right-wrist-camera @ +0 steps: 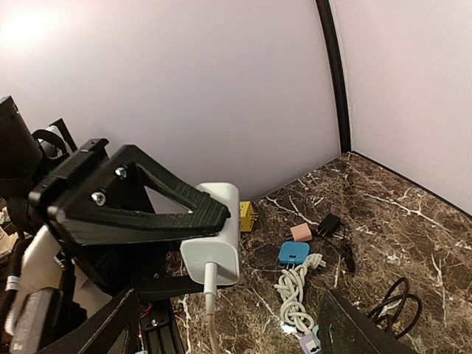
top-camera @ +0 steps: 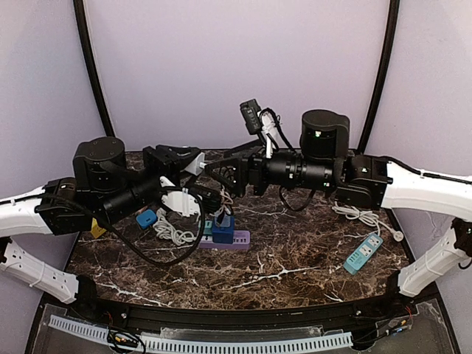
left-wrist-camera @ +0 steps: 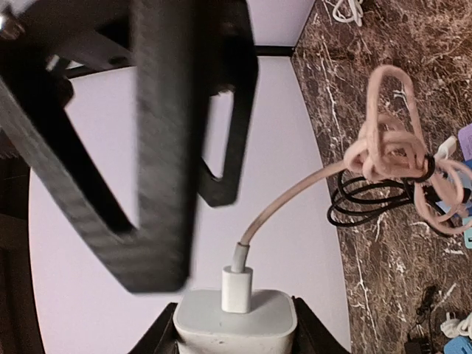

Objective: Insert the plug
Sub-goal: Pick up the plug from the center of the board.

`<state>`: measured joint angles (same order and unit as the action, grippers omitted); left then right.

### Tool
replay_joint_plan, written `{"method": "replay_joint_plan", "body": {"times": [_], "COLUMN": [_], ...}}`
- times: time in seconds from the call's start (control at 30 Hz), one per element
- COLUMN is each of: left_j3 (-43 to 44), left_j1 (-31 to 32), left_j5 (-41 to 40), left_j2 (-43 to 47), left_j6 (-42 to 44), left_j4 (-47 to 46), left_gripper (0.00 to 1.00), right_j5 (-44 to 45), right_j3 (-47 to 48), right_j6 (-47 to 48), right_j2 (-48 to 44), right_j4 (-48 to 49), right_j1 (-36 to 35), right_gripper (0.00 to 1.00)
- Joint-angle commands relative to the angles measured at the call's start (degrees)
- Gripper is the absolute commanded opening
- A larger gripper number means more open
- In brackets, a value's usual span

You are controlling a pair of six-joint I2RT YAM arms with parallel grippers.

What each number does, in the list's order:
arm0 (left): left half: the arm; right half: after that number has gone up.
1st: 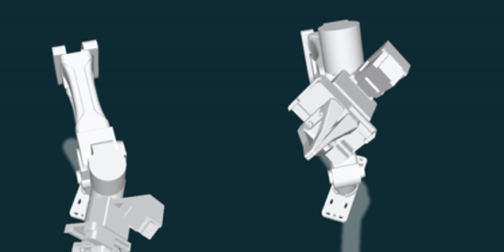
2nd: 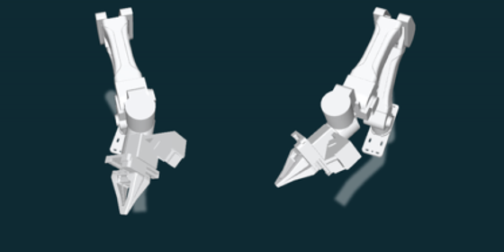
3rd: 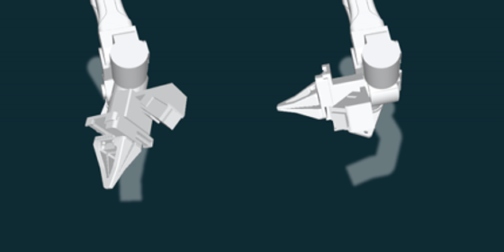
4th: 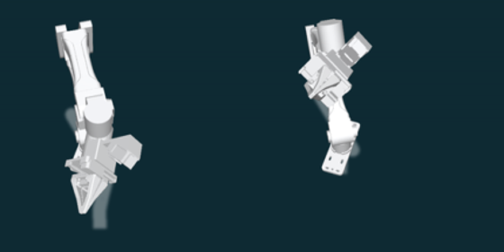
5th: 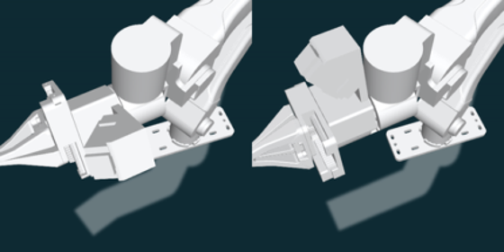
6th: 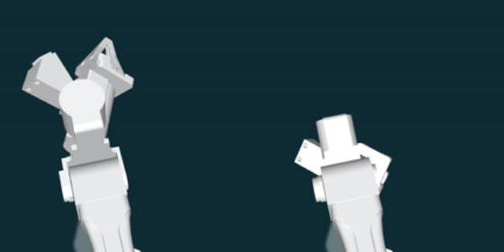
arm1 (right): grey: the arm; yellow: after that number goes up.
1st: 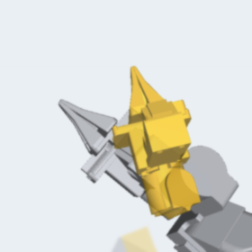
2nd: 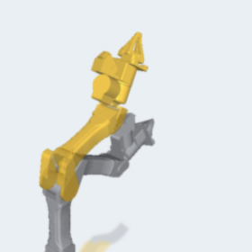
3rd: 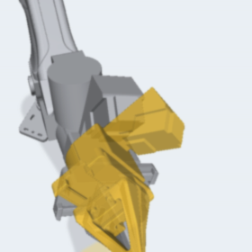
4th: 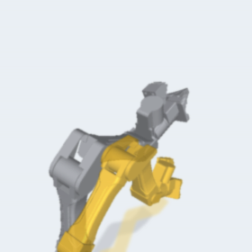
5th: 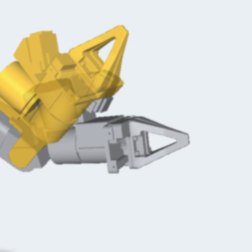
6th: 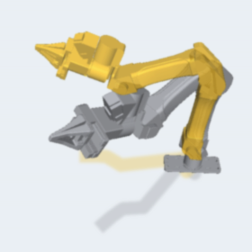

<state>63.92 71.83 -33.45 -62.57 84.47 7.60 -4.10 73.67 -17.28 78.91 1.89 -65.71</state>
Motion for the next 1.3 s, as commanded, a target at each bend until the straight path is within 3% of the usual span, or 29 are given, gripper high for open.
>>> {"method": "replay_joint_plan", "body": {"times": [0.0, 0.2, 0.57, 0.77, 0.9, 0.97, 1.0, 1.03, 1.1, 1.17, 1.2, 1.27], "left_j3": [-4.9, -10.0, -10.1, -11.2, -11.5, -11.8, -11.9, -11.9, -10.9, -8.3, -7.4, -4.5], "left_j1": [1.5, 1.9, 1.9, 1.9, 1.9, 1.9, 1.9, 1.9, 1.9, 1.9, 1.6, -0.2], "left_j5": [0.9, 3.0, 1.4, 4.1, 4.8, 5.1, 5.2, 5.2, 5.2, 4.4, 4.1, 5.0], "left_j2": [1.2, 1.7, 1.3, 2.6, 2.9, 3.0, 3.0, 3.0, 2.7, 1.7, 0.8, -0.5], "left_j6": [5.8, 6.6, 2.7, 2.9, 3.3, 3.3, 2.9, 2.6, 0.4, -5.6, -11.6, -22.6], "left_j4": [-15.1, -20.3, -21.4, -20.9, -20.4, -20.3, -20.1, -19.9, -17.5, -10.6, -4.2, 6.3], "left_gripper": [0.01, 0.01, 0.01, 0.01, 0.01, 0.01, 0.01, 0.01, 0.02, 0.43, 0.70, 0.88], "right_j5": [-2.3, -1.6, -0.5, -2.0, -2.5, -3.0, -3.1, -2.6, -2.1, -1.7, -1.5, -0.1], "right_j3": [-0.4, -0.7, 1.7, 4.6, 5.5, 5.7, 5.6, 5.0, 3.2, 1.0, -0.3, -2.5], "right_j6": [0.3, 3.2, 5.3, 5.1, 4.9, 4.9, 4.8, 4.5, 4.1, 3.3, 2.7, 2.3], "right_j2": [2.1, 4.7, 9.3, 11.8, 13.0, 13.2, 13.1, 12.8, 11.7, 9.7, 8.5, 5.3], "right_j4": [7.2, 11.6, 8.5, 7.7, 7.8, 7.9, 7.9, 8.0, 8.5, 8.3, 7.9, 5.5], "right_j1": [-1.1, -1.2, -0.8, -0.1, 0.1, 0.3, 0.2, 0.3, 0.7, 1.5, 2.2, 3.3], "right_gripper": [0.83, 0.83, 0.78, 0.66, 0.47, 0.29, 0.12, 0.00, 0.00, 0.00, 0.00, 0.00]}}
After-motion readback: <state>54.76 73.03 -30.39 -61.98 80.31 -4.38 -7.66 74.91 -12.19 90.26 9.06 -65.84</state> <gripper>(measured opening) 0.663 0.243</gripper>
